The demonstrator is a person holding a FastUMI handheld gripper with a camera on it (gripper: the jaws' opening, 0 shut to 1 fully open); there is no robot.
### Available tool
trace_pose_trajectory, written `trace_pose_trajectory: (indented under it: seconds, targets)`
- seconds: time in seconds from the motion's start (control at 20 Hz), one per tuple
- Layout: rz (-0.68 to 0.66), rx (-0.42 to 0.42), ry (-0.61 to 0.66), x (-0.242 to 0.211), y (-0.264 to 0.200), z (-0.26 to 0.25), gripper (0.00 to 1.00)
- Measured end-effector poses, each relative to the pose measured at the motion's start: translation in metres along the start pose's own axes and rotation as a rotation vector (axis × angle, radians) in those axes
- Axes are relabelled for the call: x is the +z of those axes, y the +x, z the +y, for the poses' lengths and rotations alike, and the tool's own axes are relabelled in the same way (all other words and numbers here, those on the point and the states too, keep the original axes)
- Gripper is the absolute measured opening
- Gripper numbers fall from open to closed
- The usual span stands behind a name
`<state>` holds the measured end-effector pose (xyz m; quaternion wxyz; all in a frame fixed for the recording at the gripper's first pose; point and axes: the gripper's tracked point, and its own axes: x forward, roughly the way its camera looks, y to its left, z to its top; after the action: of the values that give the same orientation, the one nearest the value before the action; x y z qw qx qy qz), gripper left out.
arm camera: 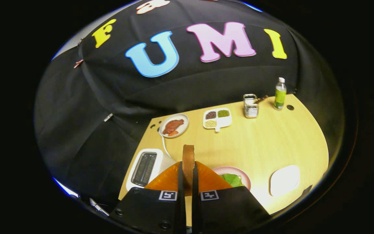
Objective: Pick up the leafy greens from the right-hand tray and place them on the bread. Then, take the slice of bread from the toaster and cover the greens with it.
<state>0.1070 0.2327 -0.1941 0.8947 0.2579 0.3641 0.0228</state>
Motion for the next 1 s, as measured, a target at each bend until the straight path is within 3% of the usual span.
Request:
trace_pose_trajectory:
  seconds: [0.25, 0.6, 1.0]
  targets:
    - [0.076, 0.007, 0.090, -0.049, 0.021, -0.029, 0.11]
    - [0.117, 0.011, 0.199, -0.081, 0.056, -0.049, 0.11]
    - [0.165, -0.078, 0.141, -0.112, 0.077, -0.107, 0.11]
